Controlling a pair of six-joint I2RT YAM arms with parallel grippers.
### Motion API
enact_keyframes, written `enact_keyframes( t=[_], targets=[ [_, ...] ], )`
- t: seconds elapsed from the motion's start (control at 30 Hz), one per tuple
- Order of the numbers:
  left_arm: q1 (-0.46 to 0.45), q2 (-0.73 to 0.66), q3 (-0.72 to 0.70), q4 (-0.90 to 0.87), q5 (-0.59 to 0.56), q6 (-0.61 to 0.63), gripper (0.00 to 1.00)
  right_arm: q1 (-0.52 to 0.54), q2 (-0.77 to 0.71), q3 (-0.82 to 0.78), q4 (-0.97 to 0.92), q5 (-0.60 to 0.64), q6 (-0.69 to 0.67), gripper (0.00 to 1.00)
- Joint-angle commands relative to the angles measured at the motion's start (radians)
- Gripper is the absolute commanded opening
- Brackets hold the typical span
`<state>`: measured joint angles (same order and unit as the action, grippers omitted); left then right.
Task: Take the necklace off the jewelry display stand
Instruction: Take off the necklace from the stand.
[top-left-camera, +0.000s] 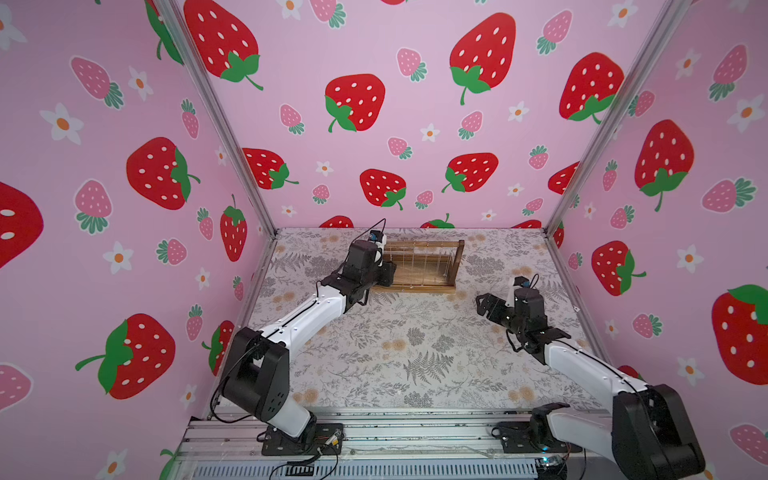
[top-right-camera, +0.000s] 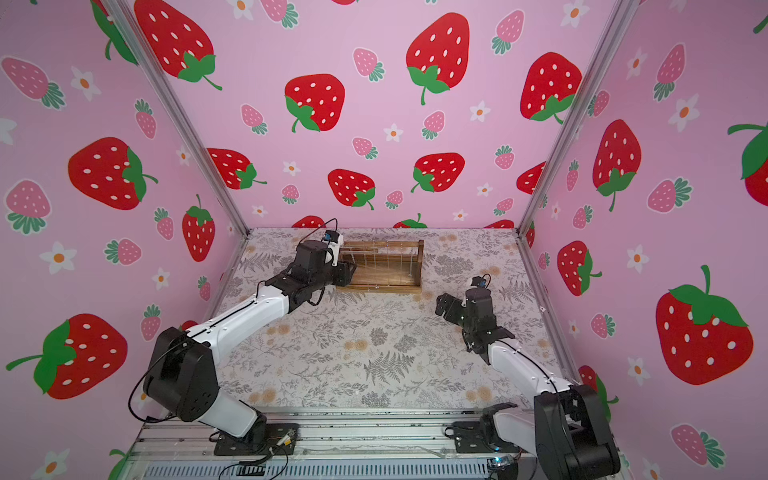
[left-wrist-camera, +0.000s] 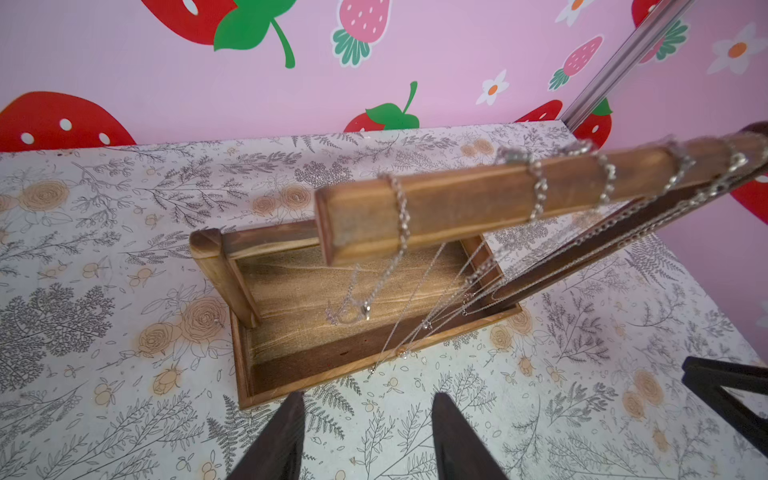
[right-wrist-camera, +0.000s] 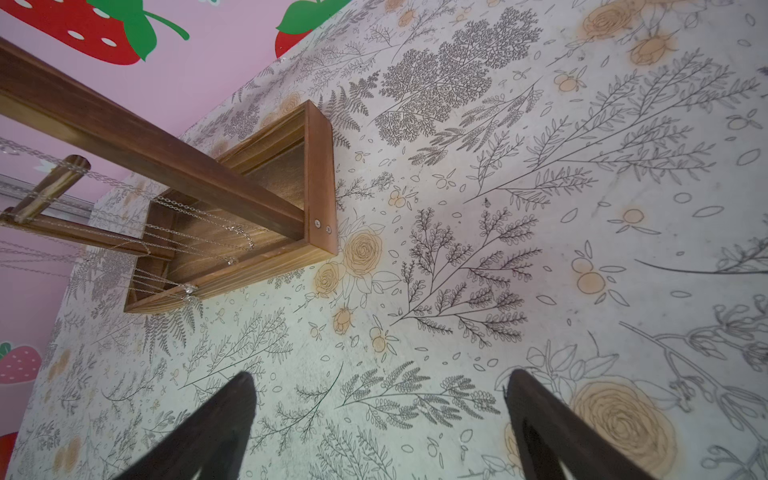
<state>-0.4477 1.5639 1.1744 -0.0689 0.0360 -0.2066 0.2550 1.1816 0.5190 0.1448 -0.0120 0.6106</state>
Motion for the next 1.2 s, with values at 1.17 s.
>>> enact_keyframes(
  t=[1.17],
  targets=[
    [0.130, 0.101, 0.122, 0.023, 0.383, 0.026, 0.32, -0.005, 0.010, 0.031, -0.027, -0.008, 0.014, 0.95]
  ],
)
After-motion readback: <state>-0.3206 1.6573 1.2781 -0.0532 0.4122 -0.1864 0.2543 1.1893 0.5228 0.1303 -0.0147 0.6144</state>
